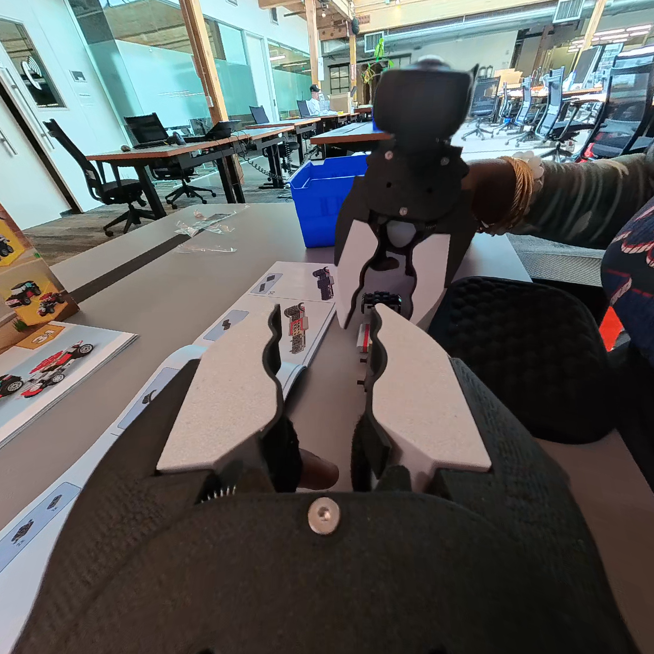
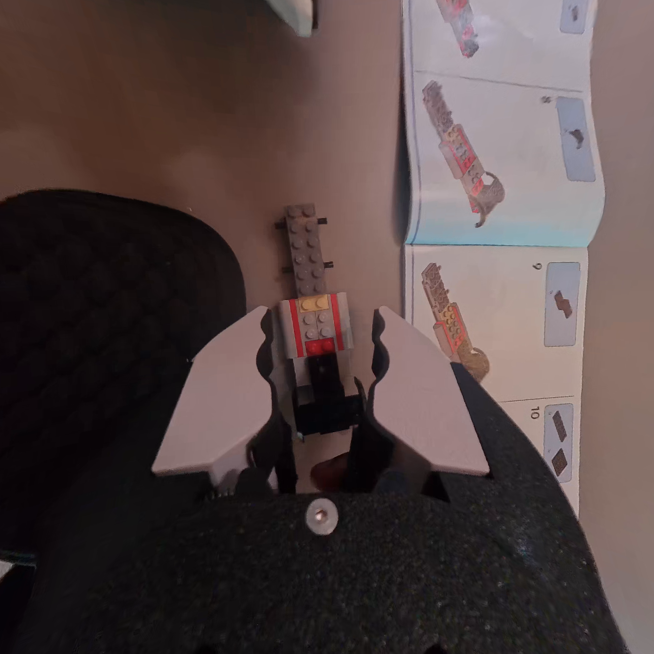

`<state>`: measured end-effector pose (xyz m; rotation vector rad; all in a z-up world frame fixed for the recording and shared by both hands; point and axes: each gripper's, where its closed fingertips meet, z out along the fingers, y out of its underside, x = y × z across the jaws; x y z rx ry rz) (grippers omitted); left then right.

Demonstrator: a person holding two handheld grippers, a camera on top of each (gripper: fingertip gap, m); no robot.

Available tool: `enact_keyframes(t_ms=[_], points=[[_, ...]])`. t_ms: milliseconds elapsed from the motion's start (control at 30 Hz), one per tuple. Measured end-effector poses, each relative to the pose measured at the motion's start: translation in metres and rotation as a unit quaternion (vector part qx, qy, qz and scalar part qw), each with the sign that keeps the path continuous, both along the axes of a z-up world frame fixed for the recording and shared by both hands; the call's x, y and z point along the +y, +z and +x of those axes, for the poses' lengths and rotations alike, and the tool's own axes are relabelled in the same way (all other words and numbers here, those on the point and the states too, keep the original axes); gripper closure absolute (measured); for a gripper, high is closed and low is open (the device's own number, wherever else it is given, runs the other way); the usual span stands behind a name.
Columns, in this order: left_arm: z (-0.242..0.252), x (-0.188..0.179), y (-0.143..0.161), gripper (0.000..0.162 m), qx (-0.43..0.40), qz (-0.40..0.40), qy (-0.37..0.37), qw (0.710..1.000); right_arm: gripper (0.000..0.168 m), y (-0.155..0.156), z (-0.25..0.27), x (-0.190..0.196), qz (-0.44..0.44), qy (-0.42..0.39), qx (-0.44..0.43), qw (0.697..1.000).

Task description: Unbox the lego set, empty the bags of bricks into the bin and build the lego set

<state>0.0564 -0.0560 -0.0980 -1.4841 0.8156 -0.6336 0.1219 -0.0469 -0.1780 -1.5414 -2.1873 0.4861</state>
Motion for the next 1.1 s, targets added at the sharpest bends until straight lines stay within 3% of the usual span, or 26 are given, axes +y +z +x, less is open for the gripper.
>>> enact_keyframes(t_ms=[167,300,367,500,667,1100], points=[[-0.001,0.000,0.002,0.114,-0.007,0.001,0.002,1.000,0.113,0.049,0.000,0.011,-0.021,-0.055,0.146,0.988],[0.000,0.001,0.000,0.114,-0.004,-0.004,-0.001,1.000,0.100,0.092,0.014,0.024,-0.019,-0.102,0.307,0.946],[0.002,0.000,-0.002,0.114,0.001,-0.006,-0.005,1.000,0.097,0.099,0.027,0.027,-0.040,-0.125,0.348,0.928],[0.007,-0.001,-0.008,0.114,0.019,-0.011,-0.016,1.000,0.103,0.066,0.049,0.025,-0.102,-0.162,0.280,0.941],[0.011,-0.002,-0.015,0.114,0.040,-0.014,-0.026,0.999,0.107,0.027,0.053,0.017,-0.108,-0.149,0.193,0.964],[0.034,-0.016,-0.064,0.116,0.195,-0.091,-0.102,0.971,0.105,-0.007,0.044,0.021,-0.073,-0.063,0.101,0.990]])
